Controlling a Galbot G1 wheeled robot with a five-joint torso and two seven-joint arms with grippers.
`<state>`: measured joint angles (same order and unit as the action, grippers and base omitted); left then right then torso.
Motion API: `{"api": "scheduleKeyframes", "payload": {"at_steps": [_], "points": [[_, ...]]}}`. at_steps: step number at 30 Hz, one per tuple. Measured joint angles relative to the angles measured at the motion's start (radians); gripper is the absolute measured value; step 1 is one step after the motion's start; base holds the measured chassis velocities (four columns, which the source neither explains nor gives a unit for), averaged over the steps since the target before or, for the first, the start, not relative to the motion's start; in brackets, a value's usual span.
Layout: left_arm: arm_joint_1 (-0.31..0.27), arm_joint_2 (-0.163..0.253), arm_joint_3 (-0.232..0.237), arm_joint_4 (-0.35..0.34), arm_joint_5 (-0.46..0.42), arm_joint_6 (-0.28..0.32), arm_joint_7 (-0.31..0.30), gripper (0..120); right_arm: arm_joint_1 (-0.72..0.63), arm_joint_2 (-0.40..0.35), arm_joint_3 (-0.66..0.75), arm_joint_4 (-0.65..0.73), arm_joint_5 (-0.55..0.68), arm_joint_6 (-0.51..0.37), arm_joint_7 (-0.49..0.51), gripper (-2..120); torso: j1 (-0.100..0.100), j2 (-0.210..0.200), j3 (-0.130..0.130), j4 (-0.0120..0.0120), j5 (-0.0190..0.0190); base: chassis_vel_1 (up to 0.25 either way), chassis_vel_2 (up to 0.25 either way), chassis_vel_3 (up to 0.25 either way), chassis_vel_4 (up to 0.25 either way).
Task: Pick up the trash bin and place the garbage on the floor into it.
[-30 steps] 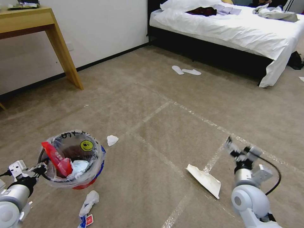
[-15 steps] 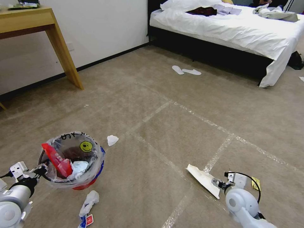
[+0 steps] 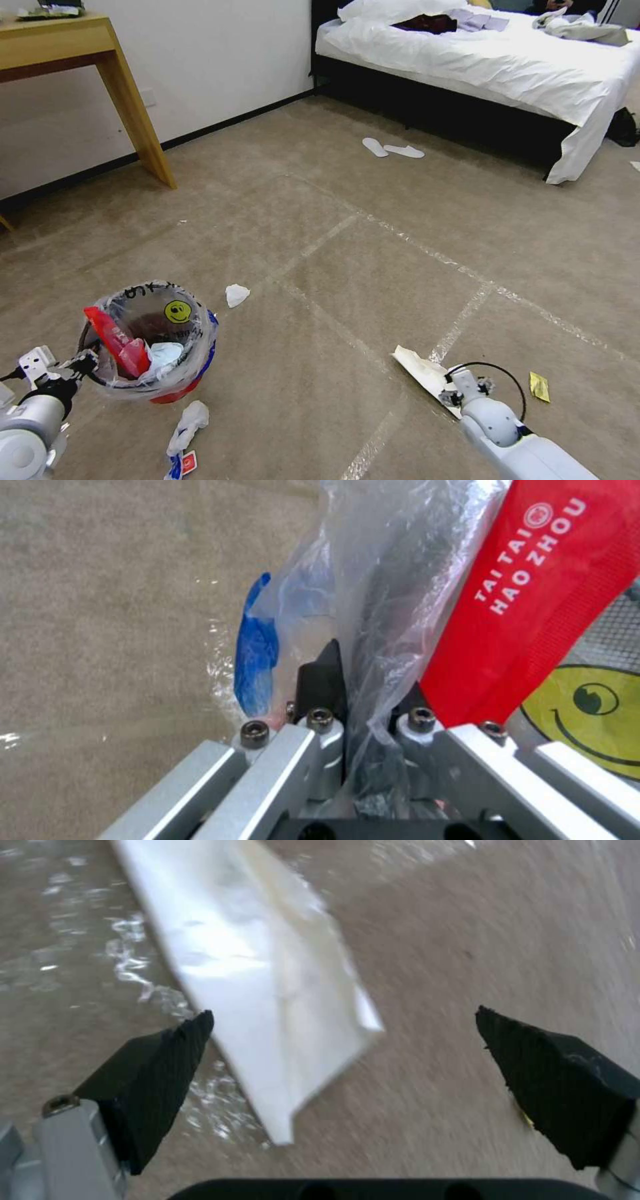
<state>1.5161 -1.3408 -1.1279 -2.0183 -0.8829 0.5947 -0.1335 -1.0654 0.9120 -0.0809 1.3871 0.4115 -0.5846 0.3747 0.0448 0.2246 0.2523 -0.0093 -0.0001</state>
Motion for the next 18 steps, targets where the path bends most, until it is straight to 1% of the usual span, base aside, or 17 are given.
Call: {"api": "scheduleKeyframes", "payload": {"at_steps": [2,3,5,11,13,18], "points": [[0.002,-0.005,-0.007,-0.007,0.0,0.0,-0.003,3,0.044,0.004,-0.067,-0.034,-0.021,0.021,-0.013,100,0.0,0.0,0.0,0.0001,0.0,0.0,0.0,0.0,0.0],[0.002,-0.005,-0.007,-0.007,0.0,0.0,-0.003,3,0.044,0.004,-0.067,-0.034,-0.021,0.021,-0.013,100,0.0,0.0,0.0,0.0001,0.0,0.0,0.0,0.0,0.0],[0.003,-0.008,-0.014,-0.01,0.0,0.0,-0.006,3,0.085,0.025,-0.124,-0.082,-0.03,0.027,-0.018,100,0.0,0.0,0.0,0.0002,0.0003,0.0,0.0,0.0,0.0],[0.005,-0.01,-0.023,-0.01,-0.001,0.0,-0.008,3,0.114,0.046,-0.156,-0.133,-0.039,0.034,-0.026,100,0.0,0.0,0.0,0.0002,-0.0001,0.0,0.0,0.0,0.0],[0.011,-0.013,-0.035,-0.01,-0.002,-0.002,-0.008,3,0.136,0.068,-0.187,-0.185,-0.053,0.04,-0.049,100,0.0,0.0,0.0,0.0001,-0.0001,0.0,0.0,0.0,0.0],[0.014,-0.016,-0.039,-0.012,-0.003,-0.003,-0.008,3,0.15,0.097,-0.188,-0.239,-0.083,0.055,-0.056,100,0.0,0.0,0.0,0.0001,-0.0001,0.0,0.0,0.0,0.0]]}}
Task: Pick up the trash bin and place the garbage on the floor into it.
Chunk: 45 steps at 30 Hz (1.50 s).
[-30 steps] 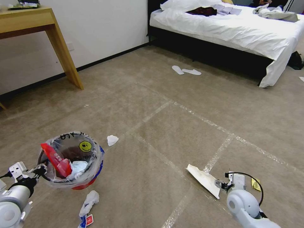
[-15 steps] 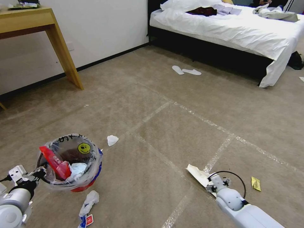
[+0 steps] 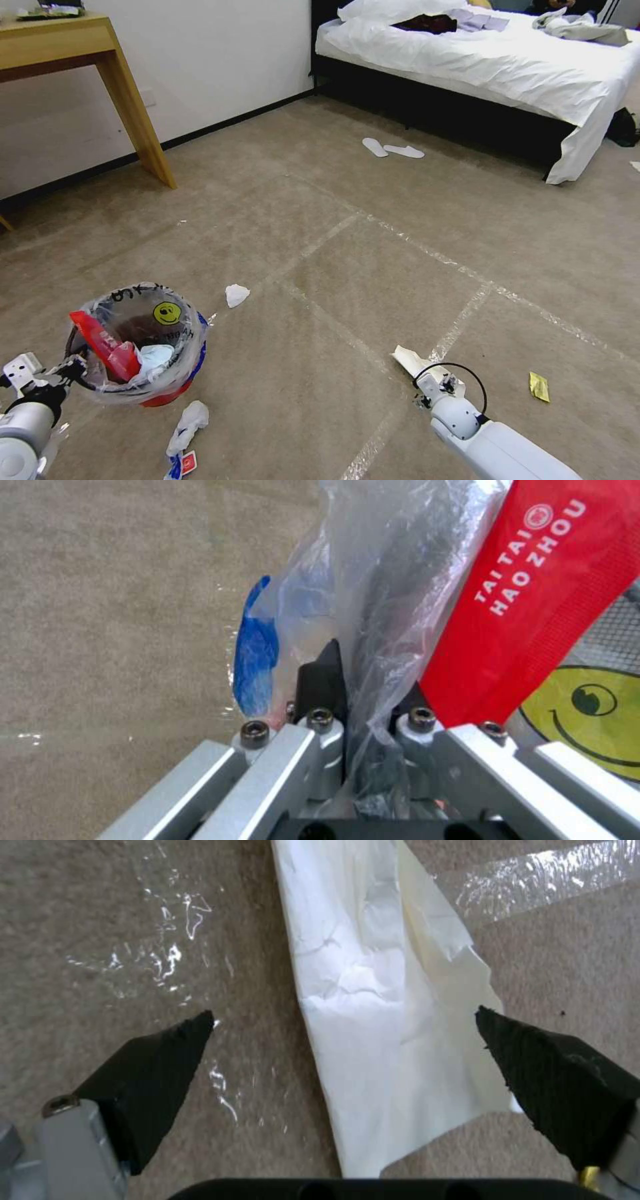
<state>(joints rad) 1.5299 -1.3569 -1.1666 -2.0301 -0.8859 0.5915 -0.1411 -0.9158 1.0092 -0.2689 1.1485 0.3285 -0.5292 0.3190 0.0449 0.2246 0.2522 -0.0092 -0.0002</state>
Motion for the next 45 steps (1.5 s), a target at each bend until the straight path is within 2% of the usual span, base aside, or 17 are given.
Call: {"api": "scheduleKeyframes", "payload": {"at_steps": [8,14,21,32,39,41,42,45], "points": [[0.008,0.0,-0.007,-0.01,-0.004,-0.002,0.0,3,0.036,0.058,0.003,-0.105,-0.045,0.062,-0.03,100,0.0,0.0,0.0,-0.0002,-0.0001,0.0,0.0,0.0,0.0],[0.016,0.0,-0.011,-0.011,-0.005,-0.005,0.003,3,0.095,0.128,0.002,-0.19,-0.084,0.105,-0.038,100,0.0,0.0,0.0,0.0001,0.0001,0.0,0.0,0.0,0.0],[0.015,-0.002,-0.009,-0.002,-0.004,-0.009,0.006,3,0.135,0.154,0.006,-0.25,-0.117,0.12,-0.041,99,0.0,0.0,0.0,0.0002,0.0002,0.0,0.0,0.0,0.0],[0.008,0.0,0.001,0.003,-0.002,-0.01,0.006,3,0.132,0.149,0.025,-0.28,-0.14,0.121,-0.046,99,0.0,0.0,0.0,-0.0001,0.0001,0.0,0.0,0.0,0.0],[0.009,-0.002,0.004,0.002,-0.001,-0.01,0.005,3,0.133,0.165,0.034,-0.318,-0.154,0.135,-0.047,90,0.0,0.0,0.0,-0.0001,0.0001,0.0,0.0,0.0,0.0],[0.013,-0.002,0.004,-0.003,-0.001,-0.011,0.006,3,0.141,0.182,0.039,-0.348,-0.166,0.156,-0.048,79,0.0,0.0,0.0,-0.0001,-0.0003,0.0,0.0,0.0,0.0],[0.015,-0.002,0.004,-0.004,-0.001,-0.012,0.006,3,0.142,0.189,0.04,-0.357,-0.171,0.164,-0.05,76,0.0,0.0,0.0,-0.0008,-0.0012,0.0,0.0,0.0,0.0],[0.017,-0.002,0.003,-0.006,-0.002,-0.015,0.007,3,0.144,0.196,0.042,-0.371,-0.178,0.173,-0.052,71,0.0,0.001,-0.001,-0.0008,-0.001,0.0,0.0,0.0,0.0]]}}
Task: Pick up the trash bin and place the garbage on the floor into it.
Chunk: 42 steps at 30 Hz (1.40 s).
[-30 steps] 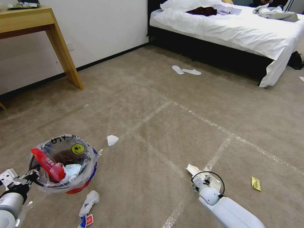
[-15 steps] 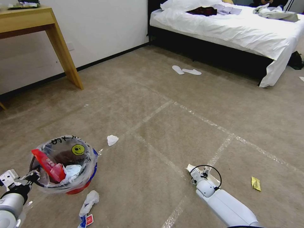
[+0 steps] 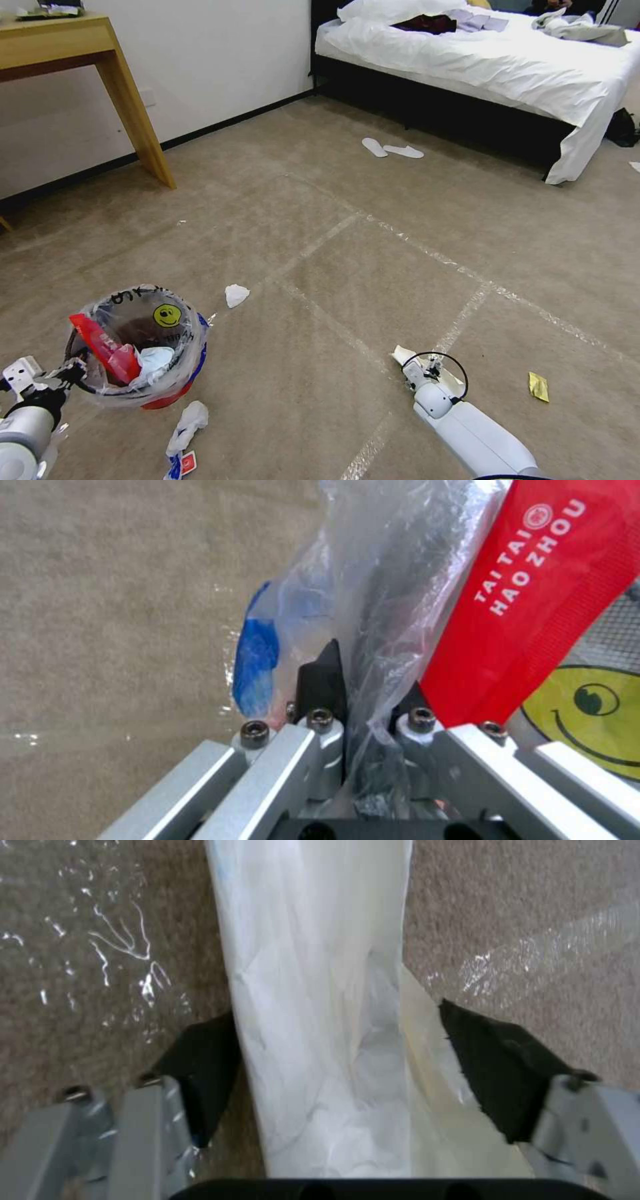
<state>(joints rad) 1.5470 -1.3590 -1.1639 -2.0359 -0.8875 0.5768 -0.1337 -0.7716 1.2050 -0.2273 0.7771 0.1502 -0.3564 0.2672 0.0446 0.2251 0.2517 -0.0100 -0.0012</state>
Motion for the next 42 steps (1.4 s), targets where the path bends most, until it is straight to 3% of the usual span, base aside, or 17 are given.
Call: {"api": "scheduleKeyframes", "payload": {"at_steps": [2,6,7,10,15,18,28,32,37,38,40,42], "points": [[0.001,0.0,-0.001,-0.001,0.0,-0.001,0.001,3,0.003,0.003,0.002,-0.008,-0.006,0.006,0.0,67,0.0,0.0,0.0,0.0008,0.0008,0.0,0.0,0.0,0.0],[0.006,0.001,-0.004,-0.002,-0.001,-0.007,0.002,3,0.004,0.009,0.009,-0.03,-0.021,0.022,-0.002,48,0.0,0.0,0.0,0.0017,0.0014,0.0,0.0,0.0,0.0],[0.007,-0.001,-0.004,-0.002,0.0,-0.01,0.003,3,0.003,0.011,0.012,-0.038,-0.025,0.028,-0.003,39,0.0,0.0,0.0,0.0016,0.0018,0.0,0.0,0.0,0.0],[0.007,-0.004,-0.003,-0.002,0.0,-0.011,0.003,3,0.002,0.013,0.015,-0.045,-0.028,0.033,-0.004,35,0.0,0.0,0.0,0.0016,0.002,0.0,0.0,0.0,0.0],[0.008,-0.004,-0.001,-0.004,0.001,-0.013,0.004,3,-0.009,-0.001,0.024,-0.044,-0.03,0.036,-0.003,13,0.0,-0.001,0.001,0.0007,0.0021,0.0,0.0,0.0,0.0],[0.006,-0.004,0.002,-0.004,0.002,-0.012,0.004,3,-0.017,-0.025,0.025,-0.014,-0.02,0.019,-0.001,6,0.0,-0.001,0.001,0.0,0.0006,0.0,0.0,0.0,0.0],[0.003,-0.009,0.008,-0.003,0.007,-0.013,0.003,3,-0.032,-0.061,0.028,0.051,0.013,0.001,0.007,4,0.0,-0.001,0.001,0.001,0.0016,0.0,0.0,0.0,0.0],[0.003,-0.001,0.008,-0.003,0.006,-0.013,0.001,3,-0.065,-0.105,0.054,0.159,0.069,0.006,0.031,0,0.0,-0.001,0.001,0.0004,0.001,0.0,0.0,0.0,0.0],[0.004,0.001,0.016,-0.015,0.006,-0.008,-0.003,3,-0.097,-0.176,0.105,0.436,0.246,0.079,0.053,0,0.0,-0.001,0.0,0.0007,0.0011,0.0,0.0,0.0,0.0],[0.004,0.001,0.016,-0.015,0.006,-0.008,-0.003,3,-0.097,-0.176,0.105,0.436,0.246,0.079,0.053,0,0.0,-0.001,0.0,0.0007,0.0011,0.0,0.0,0.0,0.0],[0.007,0.001,0.026,-0.032,0.002,0.0,-0.006,3,-0.101,-0.222,0.126,0.663,0.385,0.172,0.028,0,0.0,-0.001,0.0,0.0011,0.0011,0.0,0.0,0.0,0.0],[0.008,0.0,0.029,-0.039,0.0,0.004,-0.007,3,-0.096,-0.233,0.132,0.735,0.418,0.197,0.012,0,0.0,0.0,0.0,0.0007,0.0012,0.0,0.0,0.0,0.0]]}}
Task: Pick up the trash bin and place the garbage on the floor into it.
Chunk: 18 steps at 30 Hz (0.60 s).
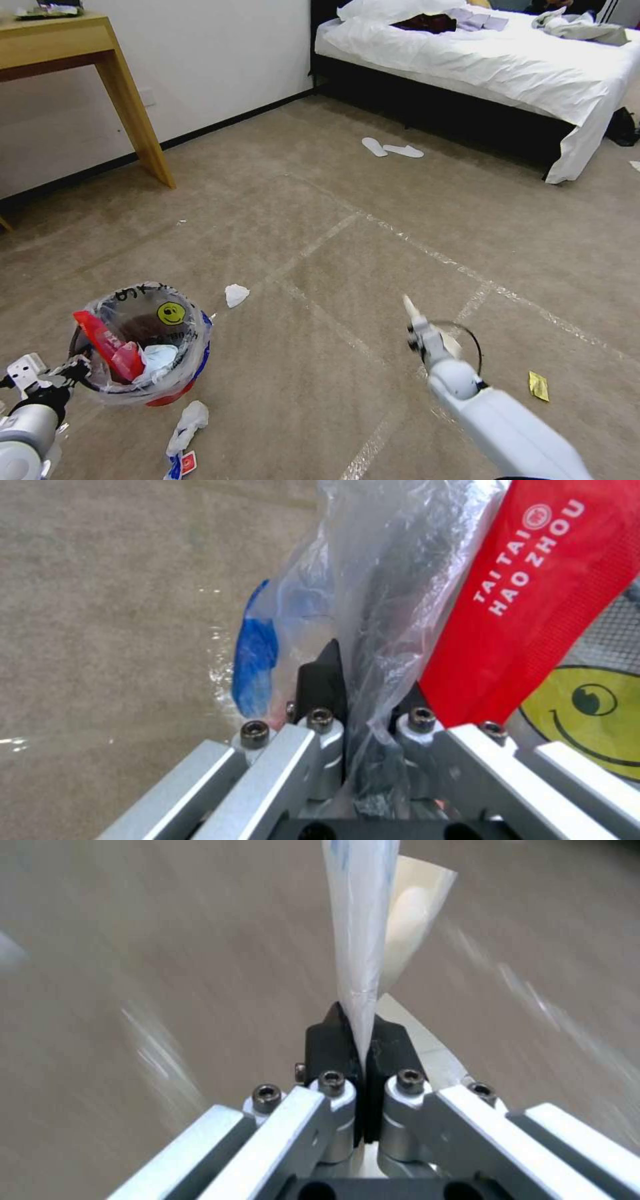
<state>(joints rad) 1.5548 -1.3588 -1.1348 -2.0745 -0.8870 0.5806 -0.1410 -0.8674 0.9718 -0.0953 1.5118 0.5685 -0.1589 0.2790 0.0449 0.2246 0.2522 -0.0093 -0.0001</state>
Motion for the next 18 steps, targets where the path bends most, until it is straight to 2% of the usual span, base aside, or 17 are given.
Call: {"api": "scheduleKeyframes", "payload": {"at_steps": [1,2,3,4,6,7,9,10,12,13,14,18], "points": [[0.002,-0.001,0.006,-0.01,-0.006,0.005,-0.002,3,0.015,-0.011,0.004,0.093,0.047,0.034,-0.017,0,0.0,0.0,0.0,0.0,-0.0001,0.0,0.0,0.0,0.0],[0.002,-0.001,0.006,-0.01,-0.006,0.005,-0.002,3,0.015,-0.011,0.004,0.093,0.047,0.034,-0.017,0,0.0,0.0,0.0,0.0,-0.0001,0.0,0.0,0.0,0.0],[0.006,-0.001,0.012,-0.024,-0.021,0.013,-0.01,3,0.044,-0.021,0.005,0.202,0.116,0.071,-0.033,0,0.0,0.0,0.0,0.0001,-0.0002,0.0,0.0,0.0,0.0],[0.006,-0.001,0.012,-0.024,-0.021,0.013,-0.01,3,0.044,-0.021,0.005,0.202,0.116,0.071,-0.033,0,0.0,0.0,0.0,0.0001,-0.0002,0.0,0.0,0.0,0.0],[0.013,-0.002,0.028,-0.053,-0.041,0.027,-0.02,3,0.128,-0.026,-0.024,0.355,0.25,0.146,-0.053,0,0.0,0.0,0.0,0.0002,0.0,0.0,0.0,0.0,0.0],[0.013,-0.002,0.028,-0.053,-0.041,0.027,-0.02,3,0.128,-0.026,-0.024,0.355,0.25,0.146,-0.053,0,0.0,0.0,0.0,0.0002,0.0,0.0,0.0,0.0,0.0],[0.022,-0.002,0.043,-0.078,-0.059,0.038,-0.033,3,0.218,-0.021,-0.073,0.453,0.355,0.201,-0.062,0,0.0,0.0,0.0,0.0002,-0.0005,0.0,0.0,0.0,0.0],[0.022,-0.002,0.043,-0.078,-0.059,0.038,-0.033,3,0.218,-0.021,-0.073,0.453,0.355,0.201,-0.062,0,0.0,0.0,0.0,0.0002,-0.0005,0.0,0.0,0.0,0.0],[0.03,0.001,0.058,-0.112,-0.087,0.054,-0.047,3,0.319,0.003,-0.144,0.537,0.472,0.258,-0.064,0,0.0,0.0,0.0,0.0002,-0.0003,0.0,0.0,0.0,0.0],[0.03,0.001,0.058,-0.112,-0.087,0.054,-0.047,3,0.319,0.003,-0.144,0.537,0.472,0.258,-0.064,0,0.0,0.0,0.0,0.0002,-0.0003,0.0,0.0,0.0,0.0],[0.034,0.005,0.067,-0.129,-0.097,0.06,-0.051,3,0.376,0.026,-0.196,0.561,0.525,0.289,-0.062,0,0.0,0.0,0.0,0.0001,0.0,0.0,0.0,0.0,0.0],[0.039,0.015,0.079,-0.147,-0.111,0.071,-0.056,3,0.434,0.058,-0.251,0.573,0.584,0.313,-0.08,0,0.0,0.0,0.0,0.0002,-0.0003,0.0,0.0,0.0,0.0]]}}
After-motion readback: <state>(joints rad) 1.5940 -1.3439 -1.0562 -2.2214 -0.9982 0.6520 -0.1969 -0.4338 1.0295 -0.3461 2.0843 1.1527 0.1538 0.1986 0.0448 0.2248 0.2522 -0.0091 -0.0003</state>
